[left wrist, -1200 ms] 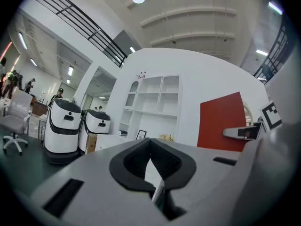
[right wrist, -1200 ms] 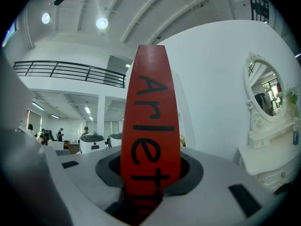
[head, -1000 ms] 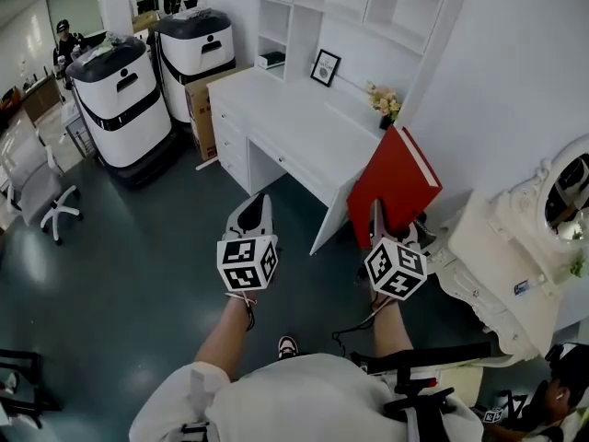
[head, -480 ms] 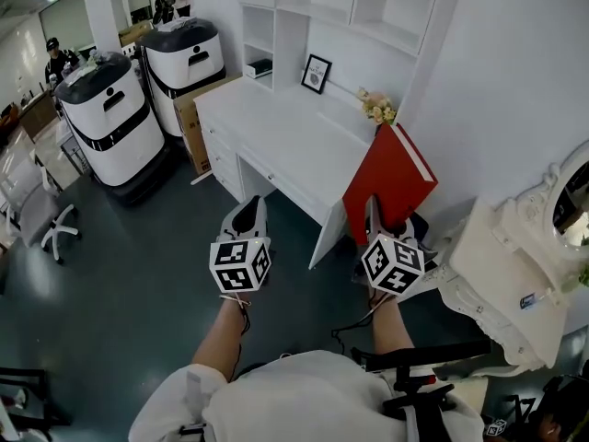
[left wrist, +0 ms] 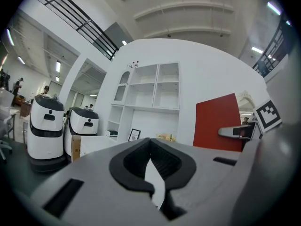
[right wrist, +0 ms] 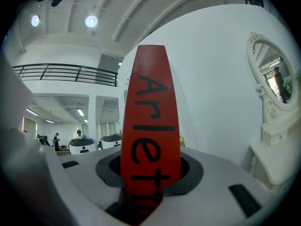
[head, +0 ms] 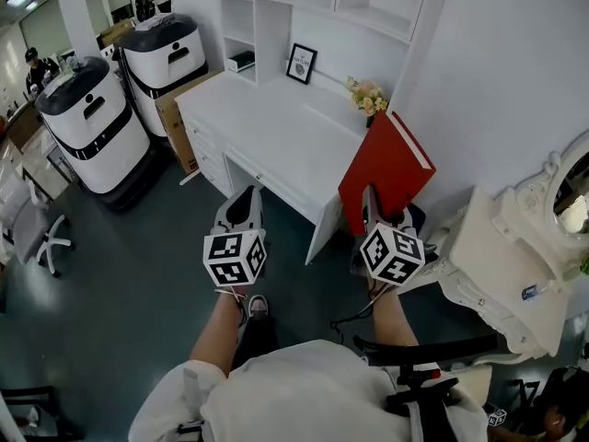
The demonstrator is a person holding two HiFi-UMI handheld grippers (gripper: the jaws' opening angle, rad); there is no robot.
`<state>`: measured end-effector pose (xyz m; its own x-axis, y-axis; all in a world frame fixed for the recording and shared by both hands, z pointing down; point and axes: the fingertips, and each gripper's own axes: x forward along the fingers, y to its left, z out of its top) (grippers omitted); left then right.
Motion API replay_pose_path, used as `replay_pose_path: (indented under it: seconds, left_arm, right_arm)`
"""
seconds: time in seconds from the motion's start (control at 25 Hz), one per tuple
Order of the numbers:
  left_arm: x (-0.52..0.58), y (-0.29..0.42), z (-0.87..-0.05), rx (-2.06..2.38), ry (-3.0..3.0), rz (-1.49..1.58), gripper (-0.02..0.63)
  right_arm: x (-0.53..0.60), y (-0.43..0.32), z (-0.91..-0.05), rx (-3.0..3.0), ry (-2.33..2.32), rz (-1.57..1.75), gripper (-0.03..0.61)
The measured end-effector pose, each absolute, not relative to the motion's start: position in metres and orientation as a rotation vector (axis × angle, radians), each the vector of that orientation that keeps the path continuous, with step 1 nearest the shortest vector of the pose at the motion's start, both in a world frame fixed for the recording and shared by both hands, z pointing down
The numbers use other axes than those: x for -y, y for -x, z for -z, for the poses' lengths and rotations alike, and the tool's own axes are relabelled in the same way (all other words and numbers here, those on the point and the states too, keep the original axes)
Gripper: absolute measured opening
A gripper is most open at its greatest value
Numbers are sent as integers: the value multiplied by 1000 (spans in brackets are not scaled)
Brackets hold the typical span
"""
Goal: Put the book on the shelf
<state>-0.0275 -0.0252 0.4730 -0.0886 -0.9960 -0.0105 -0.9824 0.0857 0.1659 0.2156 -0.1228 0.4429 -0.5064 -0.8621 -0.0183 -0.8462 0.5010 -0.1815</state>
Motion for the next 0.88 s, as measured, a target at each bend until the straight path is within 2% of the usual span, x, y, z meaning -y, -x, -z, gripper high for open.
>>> replay_pose_path:
  seconds: [0.28, 0.88]
  left_arm:
    - [93, 46, -458, 2159, -2183, 223, 8]
    - [225, 139, -429, 2036, -2334, 247, 8]
  right_arm:
    - [165, -197, -444, -2554, 1589, 216, 172]
    - [268, -105, -417, -2441, 1708, 168, 172]
